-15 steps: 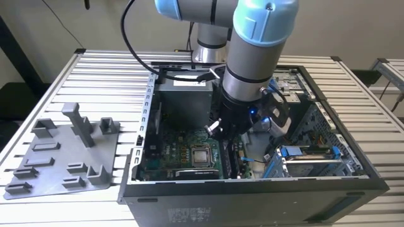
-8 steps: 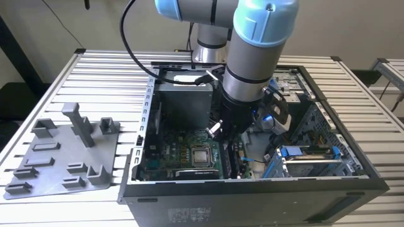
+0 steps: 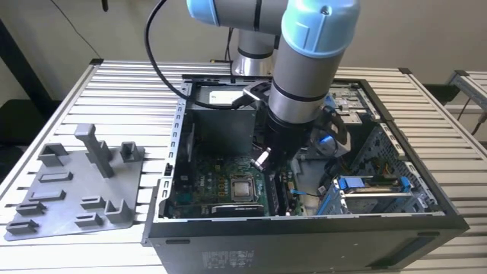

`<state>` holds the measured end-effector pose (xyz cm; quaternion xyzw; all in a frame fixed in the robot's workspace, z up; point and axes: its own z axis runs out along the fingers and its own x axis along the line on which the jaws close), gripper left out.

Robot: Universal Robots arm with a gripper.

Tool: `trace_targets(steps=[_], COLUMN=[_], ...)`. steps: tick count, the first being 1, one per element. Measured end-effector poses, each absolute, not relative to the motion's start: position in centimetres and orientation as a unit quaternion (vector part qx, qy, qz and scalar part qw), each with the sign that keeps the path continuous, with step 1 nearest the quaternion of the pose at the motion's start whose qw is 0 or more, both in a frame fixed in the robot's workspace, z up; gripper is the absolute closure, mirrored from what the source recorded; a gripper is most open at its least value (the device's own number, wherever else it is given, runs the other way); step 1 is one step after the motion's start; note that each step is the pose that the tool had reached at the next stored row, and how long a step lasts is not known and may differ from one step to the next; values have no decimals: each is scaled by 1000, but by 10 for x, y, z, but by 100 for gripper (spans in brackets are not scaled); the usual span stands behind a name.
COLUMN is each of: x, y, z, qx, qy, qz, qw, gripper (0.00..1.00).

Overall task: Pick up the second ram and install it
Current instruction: 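Press down the second ram until it locks into place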

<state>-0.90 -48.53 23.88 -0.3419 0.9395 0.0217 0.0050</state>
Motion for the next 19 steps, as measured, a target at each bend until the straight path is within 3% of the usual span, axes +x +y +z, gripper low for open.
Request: trace_targets(steps=[19], x=[-9], y=[-485], z=[236], qx=[-499], qy=[867], qz=[21], qw=[4], gripper=[89])
